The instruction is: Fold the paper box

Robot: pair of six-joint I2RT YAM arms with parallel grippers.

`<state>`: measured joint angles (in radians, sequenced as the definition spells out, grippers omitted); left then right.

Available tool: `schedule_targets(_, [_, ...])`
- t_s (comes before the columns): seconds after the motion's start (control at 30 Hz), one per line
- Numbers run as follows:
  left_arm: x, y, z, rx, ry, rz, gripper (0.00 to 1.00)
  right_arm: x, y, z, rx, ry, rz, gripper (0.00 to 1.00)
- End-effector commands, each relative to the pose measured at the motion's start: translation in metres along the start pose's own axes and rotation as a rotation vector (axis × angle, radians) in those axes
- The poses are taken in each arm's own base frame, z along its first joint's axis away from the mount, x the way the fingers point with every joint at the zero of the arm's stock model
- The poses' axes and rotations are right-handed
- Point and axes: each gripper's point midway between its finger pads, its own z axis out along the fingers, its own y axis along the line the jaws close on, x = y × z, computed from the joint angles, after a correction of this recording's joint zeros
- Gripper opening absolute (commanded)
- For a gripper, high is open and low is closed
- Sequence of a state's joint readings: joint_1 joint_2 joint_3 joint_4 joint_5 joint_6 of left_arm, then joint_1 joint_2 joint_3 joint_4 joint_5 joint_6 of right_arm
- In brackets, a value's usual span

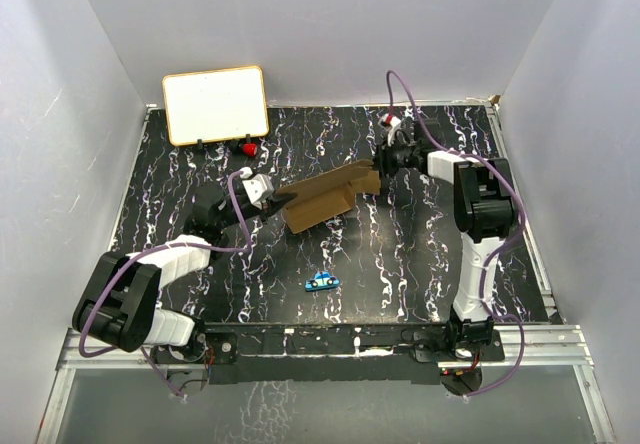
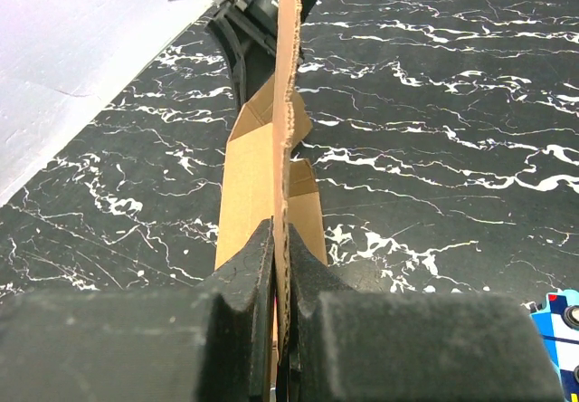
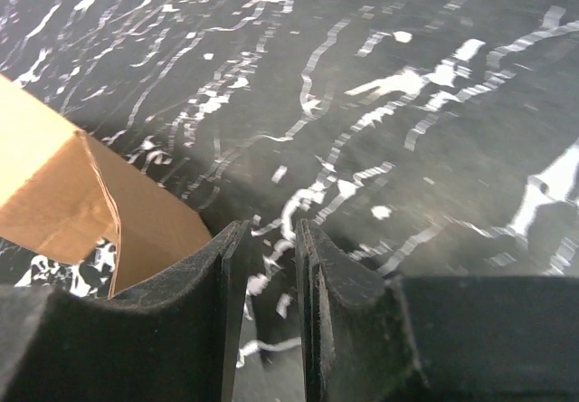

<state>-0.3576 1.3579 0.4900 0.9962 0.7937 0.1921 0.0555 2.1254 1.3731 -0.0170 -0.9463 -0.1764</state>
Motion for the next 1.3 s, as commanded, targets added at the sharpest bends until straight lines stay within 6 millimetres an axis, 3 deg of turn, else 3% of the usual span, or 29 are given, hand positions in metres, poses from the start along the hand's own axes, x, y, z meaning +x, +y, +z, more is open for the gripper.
schedule_targets(0.0, [-0.011,-0.005,0.001,0.027,-0.039,0.019,0.0,-0.028,0.028,0.012,-0.149,-0.04,-0.139,0.33])
schedule_targets(0.23, [-0.009,-0.003,0.001,0.012,-0.036,0.015,0.0,-0.02,0.06,0.0,-0.253,-0.052,-0.205,0.37])
schedule_targets(0.5, [-0.011,-0.004,0.001,0.015,-0.042,0.011,0.0,-0.014,0.08,-0.013,-0.291,-0.06,-0.242,0.42])
schedule_targets(0.8, [-0.01,-0.004,0.001,0.014,-0.051,-0.001,0.0,-0.004,0.097,-0.02,-0.349,-0.085,-0.361,0.53])
schedule_targets(1.17, [-0.011,-0.008,0.0,0.019,-0.062,-0.014,0.0,0.007,0.108,-0.017,-0.385,-0.119,-0.421,0.55])
schedule_targets(1.27, [-0.012,-0.009,-0.001,0.019,-0.069,-0.013,0.0,0.002,0.107,-0.017,-0.353,-0.15,-0.4,0.57])
